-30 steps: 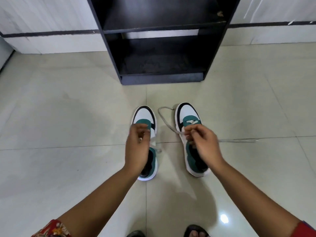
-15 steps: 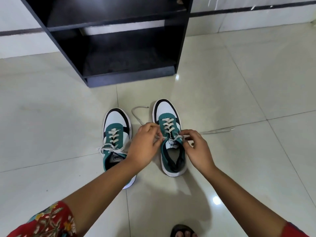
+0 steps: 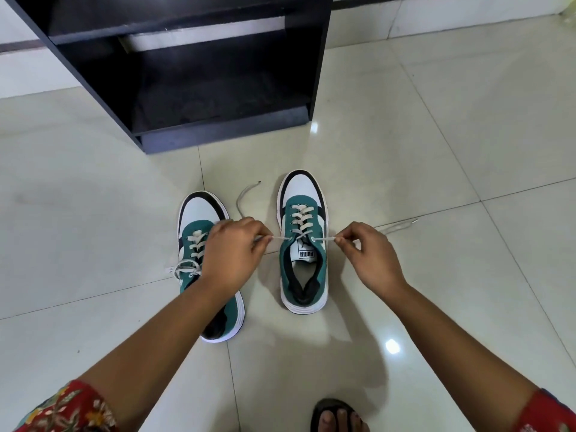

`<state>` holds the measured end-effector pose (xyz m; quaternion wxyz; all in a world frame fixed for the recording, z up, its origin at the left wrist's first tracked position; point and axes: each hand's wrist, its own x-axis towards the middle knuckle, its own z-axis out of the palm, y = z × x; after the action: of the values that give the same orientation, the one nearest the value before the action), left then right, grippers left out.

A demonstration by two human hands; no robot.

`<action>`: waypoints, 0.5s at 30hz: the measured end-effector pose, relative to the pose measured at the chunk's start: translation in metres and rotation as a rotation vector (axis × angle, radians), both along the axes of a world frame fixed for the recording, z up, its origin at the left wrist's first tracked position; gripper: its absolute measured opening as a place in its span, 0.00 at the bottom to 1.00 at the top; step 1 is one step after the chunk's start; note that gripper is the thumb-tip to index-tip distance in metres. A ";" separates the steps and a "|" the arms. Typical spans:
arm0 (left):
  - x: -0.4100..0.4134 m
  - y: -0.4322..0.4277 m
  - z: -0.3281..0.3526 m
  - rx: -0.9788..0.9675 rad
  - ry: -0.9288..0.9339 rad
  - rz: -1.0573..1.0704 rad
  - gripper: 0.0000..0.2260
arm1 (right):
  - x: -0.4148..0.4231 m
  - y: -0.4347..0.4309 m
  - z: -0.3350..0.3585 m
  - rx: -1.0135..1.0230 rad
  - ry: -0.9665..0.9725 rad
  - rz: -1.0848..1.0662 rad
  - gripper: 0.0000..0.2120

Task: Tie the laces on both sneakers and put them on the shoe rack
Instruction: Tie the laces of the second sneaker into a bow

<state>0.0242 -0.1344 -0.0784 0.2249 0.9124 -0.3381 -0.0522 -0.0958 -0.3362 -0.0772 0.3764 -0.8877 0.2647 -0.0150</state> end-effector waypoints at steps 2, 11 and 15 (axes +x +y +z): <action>0.000 0.005 -0.003 0.050 -0.039 0.015 0.03 | -0.005 -0.003 -0.002 0.008 0.059 -0.019 0.05; -0.003 0.016 -0.009 0.267 -0.118 0.026 0.04 | -0.013 -0.013 -0.006 0.139 0.133 -0.090 0.07; 0.002 0.018 -0.010 0.299 -0.148 0.042 0.04 | -0.014 -0.015 -0.009 0.208 0.139 -0.108 0.08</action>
<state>0.0266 -0.1159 -0.0881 0.0622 0.9438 -0.3231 -0.0299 -0.1099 -0.3515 -0.0860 0.4458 -0.8272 0.3377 0.0540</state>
